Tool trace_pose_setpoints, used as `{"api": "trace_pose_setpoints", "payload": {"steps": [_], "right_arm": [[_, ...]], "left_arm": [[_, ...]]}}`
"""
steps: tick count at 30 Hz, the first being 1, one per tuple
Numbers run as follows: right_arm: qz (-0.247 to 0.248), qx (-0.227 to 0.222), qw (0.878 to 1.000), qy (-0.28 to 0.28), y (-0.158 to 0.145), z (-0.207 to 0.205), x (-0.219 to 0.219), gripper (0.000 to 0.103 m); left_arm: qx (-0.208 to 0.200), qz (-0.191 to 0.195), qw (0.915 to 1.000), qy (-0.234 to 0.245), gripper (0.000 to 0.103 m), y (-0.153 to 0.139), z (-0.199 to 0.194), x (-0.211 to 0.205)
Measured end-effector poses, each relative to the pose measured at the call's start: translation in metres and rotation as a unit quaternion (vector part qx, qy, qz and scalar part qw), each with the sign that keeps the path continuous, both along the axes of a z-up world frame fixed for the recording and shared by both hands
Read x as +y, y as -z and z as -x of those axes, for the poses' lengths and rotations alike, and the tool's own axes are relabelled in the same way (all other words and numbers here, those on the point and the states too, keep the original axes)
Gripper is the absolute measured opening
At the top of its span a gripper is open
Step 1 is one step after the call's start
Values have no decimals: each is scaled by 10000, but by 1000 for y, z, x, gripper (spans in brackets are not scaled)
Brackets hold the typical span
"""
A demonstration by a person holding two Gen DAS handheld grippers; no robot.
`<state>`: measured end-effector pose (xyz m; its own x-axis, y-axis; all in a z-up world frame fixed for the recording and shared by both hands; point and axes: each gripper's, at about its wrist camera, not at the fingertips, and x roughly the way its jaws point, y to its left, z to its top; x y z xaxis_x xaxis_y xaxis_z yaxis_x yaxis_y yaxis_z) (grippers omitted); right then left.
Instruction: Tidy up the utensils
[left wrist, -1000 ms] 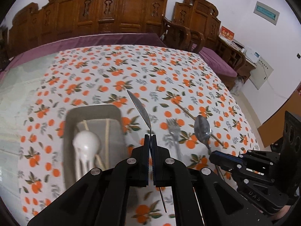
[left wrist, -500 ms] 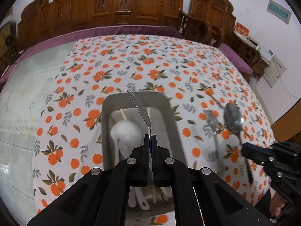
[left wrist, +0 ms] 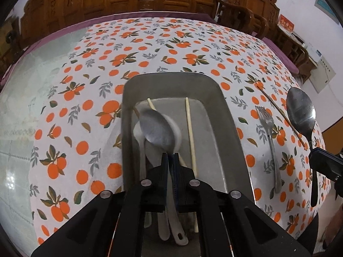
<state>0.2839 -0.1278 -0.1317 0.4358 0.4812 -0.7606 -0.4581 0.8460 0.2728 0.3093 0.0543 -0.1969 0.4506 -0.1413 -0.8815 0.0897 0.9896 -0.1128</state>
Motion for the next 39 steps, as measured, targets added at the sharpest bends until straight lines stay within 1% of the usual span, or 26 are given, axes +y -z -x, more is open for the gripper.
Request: {"api": "trace_pose_setpoints", "payload": {"steps": [3,8,13,17,20,22,31,33,34,37,39], "right_arm": [[-11,4,10000,-59,-1,-2,8,2],[-104,48,9998,-164,1,-9,27,2],[-174,175,9993,-282,12,-18,53,2],[-186,312,9989,-306,24,-26,68,2],[-213,447,9984,-256,34,-35,77,2],[-208,524,9982,-213,41,-42,81,2],[-158,809,9966,47,67,-70,90,3],[-174,853,9962,63,69,-72,90,3],[-199,871,9960,69,70,-73,90,6],[-189,861,9961,23,68,-72,88,6],[-188,788,9967,-51,63,-69,86,6]], "left_arm": [[-95,37,9999,-26,7,-8,5,4],[-391,-75,9992,-107,15,-31,23,14],[-573,-276,9978,-209,16,-46,39,25],[-635,-306,9969,-342,17,-58,51,40],[-682,-323,9963,-414,20,-64,58,50],[-707,-338,9958,-463,21,-67,61,55],[-748,-323,9949,-588,22,-73,67,69],[-742,-322,9950,-584,22,-73,67,69],[-735,-322,9951,-580,22,-72,67,69],[-728,-320,9952,-568,22,-71,68,67],[-719,-313,9953,-563,25,-70,68,63]]}}
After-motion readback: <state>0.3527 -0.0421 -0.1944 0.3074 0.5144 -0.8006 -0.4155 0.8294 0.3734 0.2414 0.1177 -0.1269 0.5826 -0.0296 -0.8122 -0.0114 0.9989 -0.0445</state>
